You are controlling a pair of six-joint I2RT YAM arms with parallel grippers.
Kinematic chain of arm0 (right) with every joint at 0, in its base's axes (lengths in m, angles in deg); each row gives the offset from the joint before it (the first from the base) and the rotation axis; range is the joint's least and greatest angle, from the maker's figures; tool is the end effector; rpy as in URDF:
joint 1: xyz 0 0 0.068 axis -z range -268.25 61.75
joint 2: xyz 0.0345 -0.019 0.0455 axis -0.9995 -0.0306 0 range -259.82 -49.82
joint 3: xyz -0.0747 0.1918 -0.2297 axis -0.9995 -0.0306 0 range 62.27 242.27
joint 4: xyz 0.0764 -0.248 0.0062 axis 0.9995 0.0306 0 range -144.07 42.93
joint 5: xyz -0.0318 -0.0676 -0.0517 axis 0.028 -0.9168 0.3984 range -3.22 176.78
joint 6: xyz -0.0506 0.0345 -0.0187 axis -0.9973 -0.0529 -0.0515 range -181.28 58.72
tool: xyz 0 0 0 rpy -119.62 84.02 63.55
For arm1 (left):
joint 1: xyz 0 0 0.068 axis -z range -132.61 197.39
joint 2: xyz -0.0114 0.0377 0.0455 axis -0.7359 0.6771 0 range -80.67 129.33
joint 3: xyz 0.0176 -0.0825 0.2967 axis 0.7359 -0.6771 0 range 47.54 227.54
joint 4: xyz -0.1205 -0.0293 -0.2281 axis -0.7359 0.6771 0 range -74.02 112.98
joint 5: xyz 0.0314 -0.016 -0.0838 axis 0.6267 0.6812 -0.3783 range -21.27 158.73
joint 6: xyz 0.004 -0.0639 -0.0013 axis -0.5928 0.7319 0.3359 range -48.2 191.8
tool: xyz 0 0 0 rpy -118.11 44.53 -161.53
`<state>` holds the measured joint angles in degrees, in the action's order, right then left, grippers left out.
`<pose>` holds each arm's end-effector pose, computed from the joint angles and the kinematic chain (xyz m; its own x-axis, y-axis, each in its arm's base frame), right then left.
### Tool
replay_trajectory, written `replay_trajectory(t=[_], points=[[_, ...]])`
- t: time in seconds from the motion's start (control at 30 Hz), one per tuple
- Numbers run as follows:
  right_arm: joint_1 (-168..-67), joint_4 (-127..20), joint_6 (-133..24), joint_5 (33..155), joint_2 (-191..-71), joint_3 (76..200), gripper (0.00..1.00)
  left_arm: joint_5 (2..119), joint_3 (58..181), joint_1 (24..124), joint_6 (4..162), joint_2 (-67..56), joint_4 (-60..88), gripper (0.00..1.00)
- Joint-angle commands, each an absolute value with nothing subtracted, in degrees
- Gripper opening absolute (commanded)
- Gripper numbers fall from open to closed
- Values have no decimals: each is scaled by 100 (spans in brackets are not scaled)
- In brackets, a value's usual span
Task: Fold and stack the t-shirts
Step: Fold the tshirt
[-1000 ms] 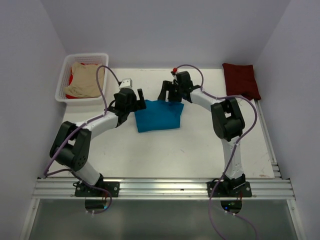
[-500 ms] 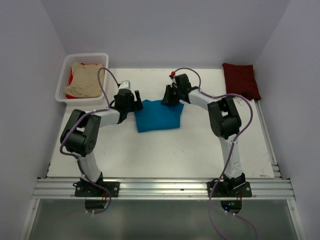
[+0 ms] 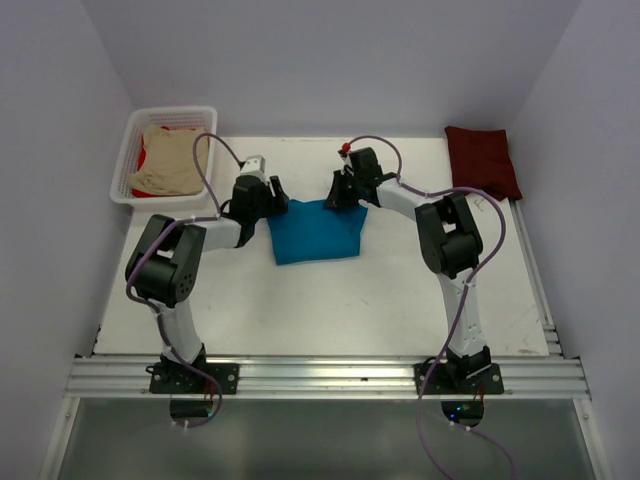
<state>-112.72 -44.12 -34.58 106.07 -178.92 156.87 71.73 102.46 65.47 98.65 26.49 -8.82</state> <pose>0.4757 0.2346 0.1740 -0.8416 0.0831 -0.5337 -0.2545 0.8105 0.5275 0.3949 -0.1263 0.1885 -0.5108 -0.3077 -0.8027 0.0393 0.9244 -0.3793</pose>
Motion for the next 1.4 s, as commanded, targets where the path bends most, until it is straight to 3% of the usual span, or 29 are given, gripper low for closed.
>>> replay_trajectory(t=[0.0, 0.17, 0.2, 0.53, 0.67, 0.9, 1.03, 1.23, 1.37], points=[[-11259, -4441, -3570, 10699, -17937, 15789, 0, 6961, 10370, 6505, 9791, 2787, -1496, 66], [-11216, -4476, -3553, 10699, -17937, 15728, 0, 6925, 10361, 6496, 9817, 2823, -1294, 44], [-11207, -4476, -3544, 10699, -17928, 15710, 0, 6969, 10379, 6496, 9817, 2806, -1102, 43], [-11172, -4572, -3526, 10735, -17972, 15657, 0, 7716, 10230, 6496, 9694, 2252, -477, 64], [-11180, -4572, -3518, 10761, -18060, 15719, 0, 7655, 10203, 6496, 9667, 2260, -511, 62], [-11180, -4616, -3474, 10814, -18139, 15728, 0, 7260, 10265, 6496, 9764, 2708, -801, 41], [-11172, -4634, -3491, 10823, -18087, 15666, 0, 7084, 10309, 6496, 9834, 2893, -933, 21], [-11172, -4809, -3526, 10867, -17850, 15464, 0, 7031, 10344, 6496, 9852, 2973, -960, 0], [-11172, -5082, -3535, 10823, -17507, 15140, 0, 7004, 10247, 6496, 9878, 2745, -1013, 0]])
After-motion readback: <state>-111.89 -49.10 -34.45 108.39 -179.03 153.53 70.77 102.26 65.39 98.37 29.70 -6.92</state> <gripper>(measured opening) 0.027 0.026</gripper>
